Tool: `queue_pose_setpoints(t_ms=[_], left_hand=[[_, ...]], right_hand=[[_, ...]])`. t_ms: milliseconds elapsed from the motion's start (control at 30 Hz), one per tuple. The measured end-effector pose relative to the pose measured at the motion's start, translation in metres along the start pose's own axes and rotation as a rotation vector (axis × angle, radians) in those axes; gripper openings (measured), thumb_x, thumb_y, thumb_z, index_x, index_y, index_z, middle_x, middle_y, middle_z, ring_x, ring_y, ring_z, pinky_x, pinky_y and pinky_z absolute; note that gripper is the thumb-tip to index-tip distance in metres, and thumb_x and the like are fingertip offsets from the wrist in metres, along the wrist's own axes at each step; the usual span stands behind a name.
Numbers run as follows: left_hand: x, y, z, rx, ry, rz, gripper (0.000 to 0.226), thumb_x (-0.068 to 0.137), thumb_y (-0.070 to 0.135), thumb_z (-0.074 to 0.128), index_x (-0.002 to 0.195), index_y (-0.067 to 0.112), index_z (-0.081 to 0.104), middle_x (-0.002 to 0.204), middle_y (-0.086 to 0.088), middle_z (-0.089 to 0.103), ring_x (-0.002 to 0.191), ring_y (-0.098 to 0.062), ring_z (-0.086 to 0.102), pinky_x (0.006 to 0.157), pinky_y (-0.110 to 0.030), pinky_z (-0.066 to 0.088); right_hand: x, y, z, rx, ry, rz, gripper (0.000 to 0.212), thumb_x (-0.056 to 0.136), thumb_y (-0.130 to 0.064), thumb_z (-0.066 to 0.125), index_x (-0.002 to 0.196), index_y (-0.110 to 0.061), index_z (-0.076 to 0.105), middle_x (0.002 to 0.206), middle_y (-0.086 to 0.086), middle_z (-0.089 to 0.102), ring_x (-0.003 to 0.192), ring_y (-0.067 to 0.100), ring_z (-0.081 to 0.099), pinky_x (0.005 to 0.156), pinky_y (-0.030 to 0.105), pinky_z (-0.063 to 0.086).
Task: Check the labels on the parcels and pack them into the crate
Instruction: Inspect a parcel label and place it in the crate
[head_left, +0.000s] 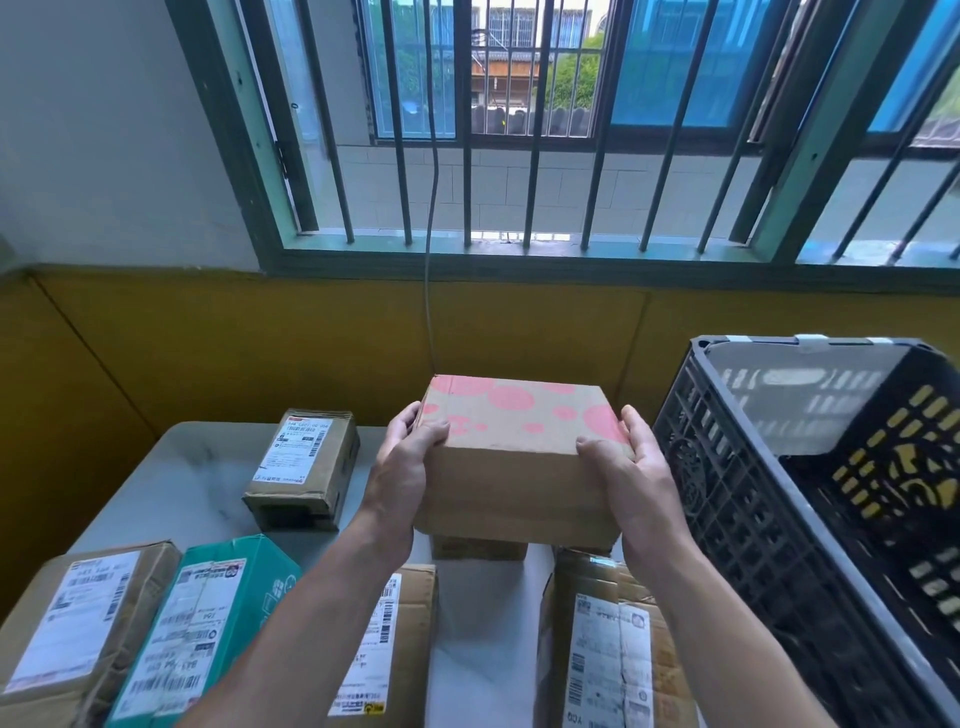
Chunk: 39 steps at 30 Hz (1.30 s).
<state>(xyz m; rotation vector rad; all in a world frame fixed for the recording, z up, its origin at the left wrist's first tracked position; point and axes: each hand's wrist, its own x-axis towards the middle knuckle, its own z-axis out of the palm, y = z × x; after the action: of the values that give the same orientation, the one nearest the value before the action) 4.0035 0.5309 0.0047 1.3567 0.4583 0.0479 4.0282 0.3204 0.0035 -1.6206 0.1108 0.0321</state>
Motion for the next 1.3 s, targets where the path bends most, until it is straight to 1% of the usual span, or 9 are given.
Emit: queue_pose_setpoints(t_ms=[167, 333, 433, 567, 733, 900, 1067, 1200, 1300], left_hand=[[0.003, -0.003, -0.004, 0.005, -0.045, 0.013, 0.086, 0.073, 0.039, 0.066, 0.154, 0.033, 0.038, 0.128, 0.003, 0.066, 0.115, -0.026, 0.066, 0.09, -0.045, 0.055], [0.003, -0.001, -0.002, 0.035, -0.048, 0.039, 0.067, 0.087, 0.035, 0.076, 0.147, 0.024, 0.046, 0.124, 0.0, 0.07, 0.114, -0.025, 0.067, 0.083, -0.038, 0.055], [0.002, -0.001, -0.002, 0.025, -0.036, 0.059, 0.065, 0.094, 0.03, 0.072, 0.151, 0.028, 0.041, 0.126, 0.003, 0.067, 0.114, -0.023, 0.066, 0.083, -0.037, 0.057], [0.0, -0.001, -0.001, 0.052, -0.051, 0.092, 0.064, 0.095, 0.022, 0.071, 0.149, 0.031, 0.038, 0.125, 0.005, 0.064, 0.111, -0.018, 0.066, 0.074, -0.029, 0.054], [0.0, 0.0, -0.002, 0.11, -0.05, 0.105, 0.094, 0.07, 0.019, 0.087, 0.148, 0.025, 0.035, 0.128, -0.004, 0.062, 0.113, -0.02, 0.064, 0.075, -0.028, 0.057], [-0.002, -0.005, 0.0, 0.222, -0.047, 0.164, 0.112, 0.067, 0.035, 0.095, 0.158, 0.027, 0.03, 0.142, -0.003, 0.053, 0.13, -0.023, 0.054, 0.106, -0.045, 0.052], [0.0, -0.007, 0.001, 0.216, -0.028, 0.176, 0.078, 0.083, 0.029, 0.084, 0.147, 0.029, 0.039, 0.123, 0.002, 0.065, 0.107, -0.015, 0.068, 0.075, -0.023, 0.059], [0.005, -0.012, 0.004, 0.192, 0.036, 0.181, 0.057, 0.091, 0.03, 0.077, 0.138, 0.032, 0.044, 0.116, 0.002, 0.069, 0.089, -0.018, 0.076, 0.072, -0.03, 0.06], [0.007, -0.015, 0.005, 0.2, 0.07, 0.188, 0.055, 0.089, 0.027, 0.079, 0.132, 0.035, 0.045, 0.117, 0.002, 0.069, 0.091, -0.021, 0.075, 0.071, -0.032, 0.059]], right_hand=[[0.003, 0.002, -0.003, -0.015, 0.024, 0.01, 0.081, 0.089, -0.045, 0.071, 0.157, -0.025, 0.032, 0.148, -0.002, 0.048, 0.125, 0.018, 0.052, 0.096, 0.035, 0.047], [0.003, 0.002, -0.004, -0.002, -0.01, 0.019, 0.087, 0.076, -0.047, 0.078, 0.151, -0.03, 0.039, 0.131, -0.006, 0.058, 0.112, 0.015, 0.061, 0.081, 0.031, 0.054], [0.003, 0.003, -0.007, 0.042, -0.033, 0.048, 0.072, 0.078, -0.038, 0.082, 0.138, -0.033, 0.043, 0.123, -0.005, 0.062, 0.104, 0.015, 0.066, 0.066, 0.026, 0.058], [0.004, 0.005, -0.006, -0.013, 0.005, 0.041, 0.078, 0.079, -0.038, 0.083, 0.143, -0.026, 0.04, 0.121, -0.006, 0.062, 0.11, 0.015, 0.064, 0.092, 0.042, 0.059], [0.0, 0.005, -0.004, -0.071, -0.006, -0.004, 0.065, 0.082, -0.027, 0.083, 0.137, -0.025, 0.049, 0.125, -0.002, 0.063, 0.114, 0.015, 0.062, 0.091, 0.034, 0.057], [-0.001, 0.002, -0.001, -0.089, 0.023, -0.035, 0.081, 0.076, -0.033, 0.087, 0.143, -0.021, 0.044, 0.126, 0.0, 0.059, 0.113, 0.013, 0.061, 0.095, 0.037, 0.057], [-0.002, 0.003, 0.001, -0.163, 0.059, -0.054, 0.079, 0.077, -0.037, 0.086, 0.141, -0.023, 0.043, 0.118, -0.007, 0.061, 0.107, 0.009, 0.061, 0.095, 0.039, 0.056], [-0.002, 0.007, 0.001, -0.24, 0.052, -0.062, 0.089, 0.078, -0.043, 0.083, 0.15, -0.021, 0.035, 0.131, -0.001, 0.057, 0.122, 0.019, 0.056, 0.103, 0.047, 0.051], [-0.001, 0.007, 0.002, -0.276, 0.052, -0.056, 0.09, 0.079, -0.04, 0.083, 0.152, -0.02, 0.036, 0.139, 0.001, 0.052, 0.128, 0.019, 0.052, 0.107, 0.046, 0.048]])
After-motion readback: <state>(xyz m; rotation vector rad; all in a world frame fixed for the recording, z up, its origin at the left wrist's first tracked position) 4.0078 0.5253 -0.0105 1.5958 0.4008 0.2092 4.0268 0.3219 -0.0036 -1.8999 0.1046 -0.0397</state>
